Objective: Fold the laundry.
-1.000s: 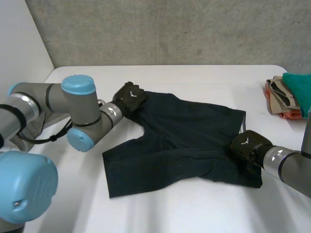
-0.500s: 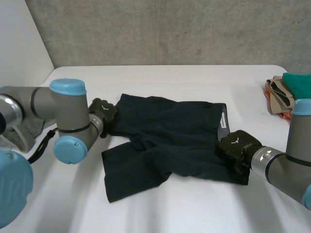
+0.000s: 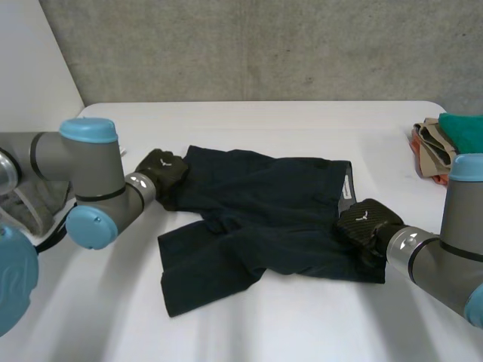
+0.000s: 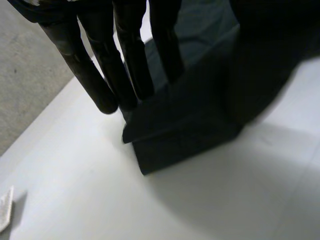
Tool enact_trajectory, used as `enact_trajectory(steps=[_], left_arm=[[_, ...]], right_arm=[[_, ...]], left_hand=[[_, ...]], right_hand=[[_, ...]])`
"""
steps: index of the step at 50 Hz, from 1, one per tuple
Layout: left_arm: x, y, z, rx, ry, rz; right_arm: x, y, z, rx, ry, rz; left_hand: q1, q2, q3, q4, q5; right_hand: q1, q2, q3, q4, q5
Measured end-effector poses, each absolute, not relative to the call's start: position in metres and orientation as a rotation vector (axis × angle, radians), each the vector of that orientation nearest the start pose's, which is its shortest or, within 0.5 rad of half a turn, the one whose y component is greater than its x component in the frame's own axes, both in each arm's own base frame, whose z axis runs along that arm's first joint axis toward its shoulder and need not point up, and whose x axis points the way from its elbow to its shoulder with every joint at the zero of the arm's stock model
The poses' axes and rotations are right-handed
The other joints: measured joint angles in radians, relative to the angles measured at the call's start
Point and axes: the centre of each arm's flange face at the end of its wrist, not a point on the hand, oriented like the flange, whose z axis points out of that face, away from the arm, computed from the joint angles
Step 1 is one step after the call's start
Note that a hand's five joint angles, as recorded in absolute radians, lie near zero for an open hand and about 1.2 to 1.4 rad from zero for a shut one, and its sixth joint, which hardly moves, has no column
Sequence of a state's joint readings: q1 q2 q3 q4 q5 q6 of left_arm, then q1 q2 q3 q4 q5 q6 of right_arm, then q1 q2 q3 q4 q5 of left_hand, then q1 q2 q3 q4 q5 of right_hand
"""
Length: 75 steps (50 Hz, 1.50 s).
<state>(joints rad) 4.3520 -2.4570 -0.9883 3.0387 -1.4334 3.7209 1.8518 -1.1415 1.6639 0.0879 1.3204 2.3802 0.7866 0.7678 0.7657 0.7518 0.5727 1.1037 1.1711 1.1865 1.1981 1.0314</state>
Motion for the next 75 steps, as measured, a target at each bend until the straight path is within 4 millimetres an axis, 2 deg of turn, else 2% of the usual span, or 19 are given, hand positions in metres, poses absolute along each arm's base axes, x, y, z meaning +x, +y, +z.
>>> enact_trajectory(steps=[1,2,4,12,14,17,24,31,34,37,40,46,49,52,58,61,69,72,75], left_arm=[[-0.29,-0.364,0.125,1.294,2.275,-1.721],[-0.29,-0.364,0.125,1.294,2.275,-1.721],[-0.288,-0.365,0.121,1.304,2.268,-1.695],[-0.275,-0.35,0.132,1.257,2.238,-1.57],[-0.271,-0.342,0.139,1.25,2.22,-1.544],[-0.27,-0.331,0.152,1.251,2.199,-1.551],[-0.264,-0.29,0.196,1.2,2.211,-1.657],[-0.255,-0.231,0.203,1.144,2.386,-1.667],[-0.255,-0.2,0.191,1.146,2.511,-1.613],[-0.256,-0.183,0.178,1.153,2.599,-1.552],[-0.259,-0.176,0.168,1.157,2.652,-1.504],[-0.266,-0.174,0.151,1.176,2.729,-1.417],[-0.269,-0.175,0.147,1.18,2.747,-1.386],[-0.269,-0.177,0.145,1.169,2.747,-1.37],[-0.262,-0.172,0.147,1.16,2.74,-1.306],[-0.255,-0.156,0.154,1.215,2.737,-1.249],[-0.233,-0.093,0.174,1.524,2.685,-1.011],[-0.237,-0.095,0.18,1.558,2.633,-1.053],[-0.247,-0.116,0.186,1.517,2.576,-1.158]], right_arm=[[0.234,-0.255,0.146,-1.535,2.31,-1.482],[0.234,-0.255,0.146,-1.535,2.31,-1.482],[0.234,-0.256,0.146,-1.535,2.311,-1.482],[0.233,-0.258,0.149,-1.531,2.313,-1.493],[0.233,-0.258,0.15,-1.533,2.308,-1.5],[0.235,-0.259,0.152,-1.537,2.301,-1.506],[0.238,-0.263,0.155,-1.539,2.288,-1.526],[0.238,-0.271,0.157,-1.519,2.303,-1.55],[0.237,-0.273,0.157,-1.512,2.316,-1.548],[0.236,-0.273,0.157,-1.509,2.325,-1.542],[0.235,-0.273,0.157,-1.507,2.329,-1.537],[0.235,-0.272,0.157,-1.505,2.332,-1.532],[0.234,-0.271,0.157,-1.502,2.334,-1.534],[0.233,-0.271,0.158,-1.5,2.336,-1.531],[0.229,-0.263,0.163,-1.536,2.338,-1.486],[0.22,-0.251,0.171,-1.637,2.324,-1.412],[0.186,-0.202,0.184,-2.022,2.157,-1.007],[0.188,-0.205,0.186,-2.019,2.103,-1.043],[0.195,-0.222,0.184,-1.945,2.119,-1.151]], left_hand=[[0.171,0.158,0.139,0.157,0.153],[0.171,0.158,0.139,0.157,0.153],[0.371,0.378,0.371,0.388,0.381],[0.337,0.383,0.377,0.4,0.378],[-0.206,-0.133,-0.13,-0.118,-0.122],[-0.587,-0.503,-0.499,-0.495,-0.479],[-0.596,-0.561,-0.558,-0.552,-0.527],[-0.459,-0.45,-0.449,-0.429,-0.428],[-0.452,-0.429,-0.426,-0.407,-0.406],[-0.435,-0.415,-0.411,-0.393,-0.388],[-0.425,-0.401,-0.397,-0.379,-0.374],[-0.171,-0.178,-0.175,-0.157,-0.154],[0.241,0.265,0.25,0.268,0.267],[0.329,0.414,0.404,0.43,0.405],[0.329,0.424,0.418,0.442,0.406],[0.329,0.424,0.418,0.442,0.406],[0.329,0.425,0.419,0.443,0.419],[0.329,0.425,0.419,0.443,0.419],[0.336,0.426,0.42,0.443,0.424]], right_hand=[[0.0,0.0,0.0,0.0,0.0],[0.0,0.0,0.0,0.0,0.0],[0.0,0.0,0.0,0.0,0.0],[0.0,0.0,0.0,0.0,0.001],[0.0,0.0,0.0,0.0,0.0],[0.0,0.0,0.0,0.0,0.001],[0.0,0.0,0.0,0.0,0.001],[0.0,0.0,0.0,0.0,0.001],[0.0,0.0,0.0,0.0,0.001],[0.0,0.0,0.0,0.0,0.001],[0.0,0.0,0.0,0.0,0.001],[0.0,0.0,0.0,0.0,0.001],[0.0,0.0,0.0,0.0,0.001],[0.0,0.0,0.0,0.0,0.001],[0.0,0.0,0.0,0.0,0.001],[0.0,0.0,0.0,0.0,0.001],[0.0,0.0,0.0,0.0,0.001],[0.0,0.0,0.0,0.0,0.001],[0.0,0.0,0.0,0.0,0.001]])
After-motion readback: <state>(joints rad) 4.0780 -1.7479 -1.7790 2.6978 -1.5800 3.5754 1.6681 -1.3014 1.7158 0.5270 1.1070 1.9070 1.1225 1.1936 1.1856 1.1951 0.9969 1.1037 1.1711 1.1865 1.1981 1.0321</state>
